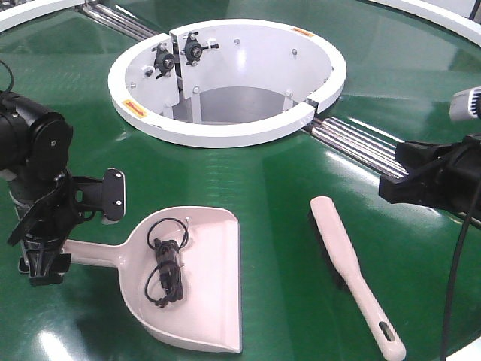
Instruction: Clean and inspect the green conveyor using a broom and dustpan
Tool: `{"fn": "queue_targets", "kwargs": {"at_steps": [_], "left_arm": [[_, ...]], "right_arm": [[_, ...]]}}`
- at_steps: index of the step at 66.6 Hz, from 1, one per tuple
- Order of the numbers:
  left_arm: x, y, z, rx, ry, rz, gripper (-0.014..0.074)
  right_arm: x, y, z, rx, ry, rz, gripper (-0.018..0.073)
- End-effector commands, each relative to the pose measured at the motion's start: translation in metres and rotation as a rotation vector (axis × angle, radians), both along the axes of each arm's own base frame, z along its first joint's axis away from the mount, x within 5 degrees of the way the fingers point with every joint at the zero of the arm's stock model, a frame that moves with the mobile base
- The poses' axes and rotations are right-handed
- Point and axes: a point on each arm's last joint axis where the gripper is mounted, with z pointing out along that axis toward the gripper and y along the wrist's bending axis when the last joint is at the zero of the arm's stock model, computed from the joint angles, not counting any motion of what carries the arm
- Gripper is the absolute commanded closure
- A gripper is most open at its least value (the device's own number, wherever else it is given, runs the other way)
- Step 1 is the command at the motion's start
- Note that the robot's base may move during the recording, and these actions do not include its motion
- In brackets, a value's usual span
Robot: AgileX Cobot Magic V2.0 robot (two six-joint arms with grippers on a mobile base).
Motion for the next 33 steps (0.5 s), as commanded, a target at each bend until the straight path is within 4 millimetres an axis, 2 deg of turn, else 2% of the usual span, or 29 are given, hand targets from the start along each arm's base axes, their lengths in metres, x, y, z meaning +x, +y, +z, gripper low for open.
{"fn": "queue_targets", "kwargs": {"at_steps": [1,11,18,26,33], "left_arm": [[-0.007,0.001,0.031,-0.016,-0.101,0.09,0.0006],[-0.02,0.011,0.066,-0.014,-0.259,0.153,0.0089],[-0.034,0.02,0.098,-0.05,-0.429,0.193,0.0191],[-0.05,0.023,0.134,-0.214,-0.667,0.333,0.0372],[-0.064,0.021,0.165,-0.483,-0.87,0.484,0.0587]], "right_arm": [[0.0,0.0,0.019,0.03,-0.113,-0.007,0.0569],[0.0,0.0,0.019,0.03,-0.114,-0.007,0.0567],[-0.002,-0.001,0.022,0.033,-0.124,-0.007,0.0564],[-0.012,-0.004,0.033,0.049,-0.191,-0.01,0.0564],[-0.021,-0.006,0.043,0.046,-0.26,-0.007,0.0564]]}}
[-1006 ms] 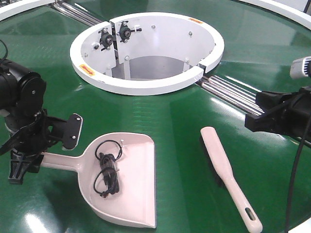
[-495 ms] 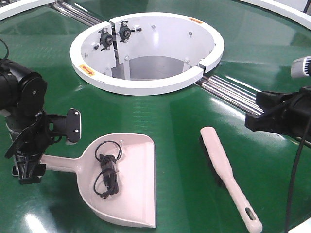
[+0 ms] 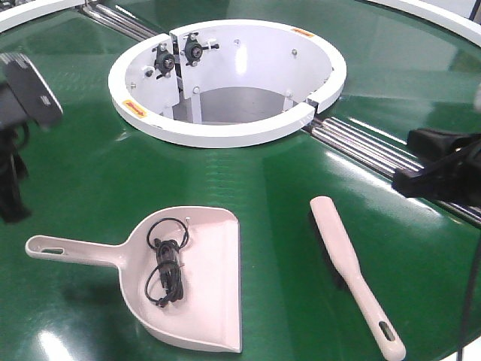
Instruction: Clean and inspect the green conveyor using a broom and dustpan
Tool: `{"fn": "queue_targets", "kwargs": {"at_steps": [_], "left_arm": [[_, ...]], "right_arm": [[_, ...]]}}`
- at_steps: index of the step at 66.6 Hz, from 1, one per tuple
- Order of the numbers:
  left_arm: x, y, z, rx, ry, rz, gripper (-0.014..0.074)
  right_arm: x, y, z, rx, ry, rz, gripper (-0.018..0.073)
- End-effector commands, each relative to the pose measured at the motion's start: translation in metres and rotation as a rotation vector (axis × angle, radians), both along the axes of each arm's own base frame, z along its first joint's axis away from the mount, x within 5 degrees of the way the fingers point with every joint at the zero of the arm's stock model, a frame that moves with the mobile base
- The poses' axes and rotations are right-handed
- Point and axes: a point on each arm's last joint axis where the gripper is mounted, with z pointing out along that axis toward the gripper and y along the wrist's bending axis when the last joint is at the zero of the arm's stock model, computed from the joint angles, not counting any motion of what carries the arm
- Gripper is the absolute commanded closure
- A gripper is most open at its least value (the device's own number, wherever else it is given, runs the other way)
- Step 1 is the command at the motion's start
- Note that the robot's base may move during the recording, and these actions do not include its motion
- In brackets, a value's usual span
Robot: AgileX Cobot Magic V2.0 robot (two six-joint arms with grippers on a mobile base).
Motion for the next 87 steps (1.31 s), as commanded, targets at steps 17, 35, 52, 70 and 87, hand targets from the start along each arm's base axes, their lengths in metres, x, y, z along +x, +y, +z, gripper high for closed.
{"fn": "queue_targets", "kwargs": {"at_steps": [17,35,52,70,87], "left_arm": [[-0.068,-0.004,0.051,-0.742,-0.659,0.01,0.062],[-0.12,0.011,-0.031,-0.897,-0.763,0.006,0.062],[-0.133,0.016,-0.04,-0.931,-0.861,-0.027,0.0619],[-0.133,0.016,-0.041,-0.93,-0.859,-0.027,0.0619],[-0.133,0.016,-0.043,-0.927,-0.852,-0.024,0.0619]], "right_arm": [[-0.036,-0.012,-0.016,0.051,-0.302,-0.034,0.0564],[-0.051,-0.018,-0.054,0.053,-0.304,-0.047,0.0564],[-0.051,-0.018,-0.054,0.052,-0.303,-0.046,0.0564],[-0.051,-0.018,-0.054,0.052,-0.303,-0.046,0.0564],[-0.051,-0.018,-0.054,0.052,-0.303,-0.046,0.0564]]}}
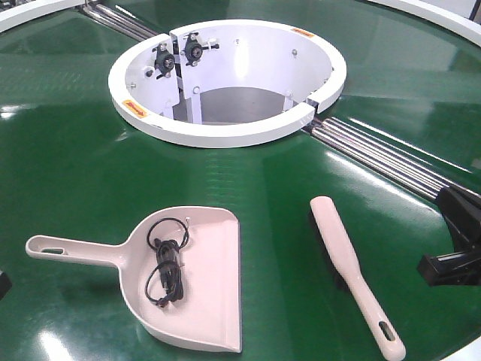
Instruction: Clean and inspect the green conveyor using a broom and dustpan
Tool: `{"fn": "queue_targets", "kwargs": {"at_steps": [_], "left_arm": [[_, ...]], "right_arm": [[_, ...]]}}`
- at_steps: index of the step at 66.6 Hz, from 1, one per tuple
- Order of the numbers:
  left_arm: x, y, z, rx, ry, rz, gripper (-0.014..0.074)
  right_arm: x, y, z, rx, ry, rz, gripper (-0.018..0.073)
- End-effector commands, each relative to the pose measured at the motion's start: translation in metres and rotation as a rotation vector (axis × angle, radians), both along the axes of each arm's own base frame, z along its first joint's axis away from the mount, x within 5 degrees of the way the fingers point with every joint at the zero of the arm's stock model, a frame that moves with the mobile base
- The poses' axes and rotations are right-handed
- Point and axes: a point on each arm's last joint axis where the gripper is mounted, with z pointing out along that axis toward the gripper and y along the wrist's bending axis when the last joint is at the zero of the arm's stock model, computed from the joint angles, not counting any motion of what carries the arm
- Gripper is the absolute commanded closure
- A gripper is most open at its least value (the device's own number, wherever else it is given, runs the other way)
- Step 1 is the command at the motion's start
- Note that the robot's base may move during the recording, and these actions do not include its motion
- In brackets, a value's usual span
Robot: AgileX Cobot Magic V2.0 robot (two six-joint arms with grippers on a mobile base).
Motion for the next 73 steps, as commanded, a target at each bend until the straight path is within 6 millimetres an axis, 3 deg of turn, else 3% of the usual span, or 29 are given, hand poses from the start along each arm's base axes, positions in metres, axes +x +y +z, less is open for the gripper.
{"fn": "queue_targets", "kwargs": {"at_steps": [1,18,28,40,48,73], "left_arm": [[-0.001,0.0,0.014,-0.052,-0.093,-0.006,0.0619],[-0.031,0.024,-0.019,-0.043,-0.081,0.144,0.0619],[-0.052,0.033,-0.058,-0.045,-0.068,0.23,0.0619],[-0.063,0.037,-0.108,-0.059,-0.064,0.279,0.0619],[-0.063,0.037,-0.113,-0.045,0.006,0.293,0.0619],[-0.063,0.037,-0.112,-0.046,0.005,0.293,0.0619]], "right_arm": [[0.001,0.0,0.018,0.017,-0.117,-0.005,0.0564],[0.001,0.0,0.018,0.017,-0.117,-0.005,0.0564],[0.001,0.0,0.018,0.017,-0.117,-0.005,0.0564],[0.001,0.0,0.018,0.017,-0.117,-0.005,0.0564],[0.001,0.0,0.018,0.017,-0.113,-0.005,0.0564],[0.001,0.0,0.018,0.017,-0.113,-0.005,0.0564]]}}
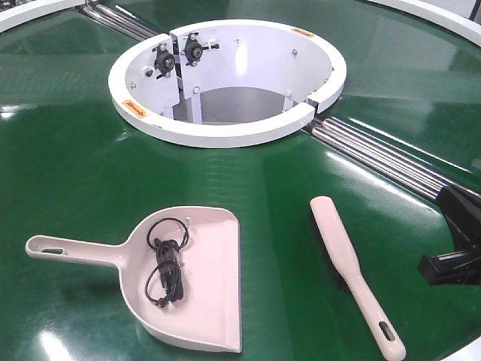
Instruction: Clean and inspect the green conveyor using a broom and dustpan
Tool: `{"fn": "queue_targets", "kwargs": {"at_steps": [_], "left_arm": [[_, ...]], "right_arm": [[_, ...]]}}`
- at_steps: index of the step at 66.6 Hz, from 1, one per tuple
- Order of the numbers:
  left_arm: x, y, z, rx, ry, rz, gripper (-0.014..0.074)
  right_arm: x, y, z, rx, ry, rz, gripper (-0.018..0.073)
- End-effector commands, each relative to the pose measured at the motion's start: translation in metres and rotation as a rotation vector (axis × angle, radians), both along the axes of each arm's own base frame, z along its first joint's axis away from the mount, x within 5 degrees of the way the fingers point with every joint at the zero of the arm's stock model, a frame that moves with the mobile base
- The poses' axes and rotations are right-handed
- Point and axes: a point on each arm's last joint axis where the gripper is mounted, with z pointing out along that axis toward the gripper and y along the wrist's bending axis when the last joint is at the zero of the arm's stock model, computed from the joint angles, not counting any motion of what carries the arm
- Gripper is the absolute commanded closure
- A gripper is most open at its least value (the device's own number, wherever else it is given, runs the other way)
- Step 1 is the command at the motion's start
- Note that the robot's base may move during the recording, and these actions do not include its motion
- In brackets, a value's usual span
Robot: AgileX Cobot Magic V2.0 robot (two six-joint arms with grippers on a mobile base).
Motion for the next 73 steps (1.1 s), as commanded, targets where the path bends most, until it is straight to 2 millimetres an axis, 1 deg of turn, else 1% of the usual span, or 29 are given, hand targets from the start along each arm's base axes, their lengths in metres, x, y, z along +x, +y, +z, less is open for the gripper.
{"fn": "queue_targets", "kwargs": {"at_steps": [1,35,44,48,55,63,67,73], "left_arm": [[0.0,0.0,-0.001,-0.02,-0.06,0.005,0.0619],[0.0,0.0,-0.001,-0.02,-0.06,0.005,0.0619],[0.0,0.0,-0.001,-0.02,-0.06,0.005,0.0619],[0.0,0.0,-0.001,-0.02,-0.06,0.005,0.0619],[0.0,0.0,-0.001,-0.02,-0.06,0.005,0.0619],[0.0,0.0,-0.001,-0.02,-0.06,0.005,0.0619],[0.0,0.0,-0.001,-0.02,-0.06,0.005,0.0619],[0.0,0.0,-0.001,-0.02,-0.06,0.005,0.0619]], "right_arm": [[0.001,0.0,0.017,0.016,-0.109,-0.004,0.0564],[0.001,0.0,0.018,0.016,-0.113,-0.005,0.0564],[-0.013,-0.006,0.028,-0.031,-0.192,-0.023,0.0564],[-0.018,-0.009,0.029,-0.044,-0.192,-0.031,0.0564],[-0.028,-0.014,0.025,-0.065,-0.119,-0.056,0.0564],[-0.039,-0.024,0.018,-0.077,-0.034,-0.129,0.0564],[-0.045,-0.028,0.018,-0.078,-0.032,-0.164,0.0564],[-0.054,-0.032,0.013,-0.072,-0.093,-0.203,0.0564]]}}
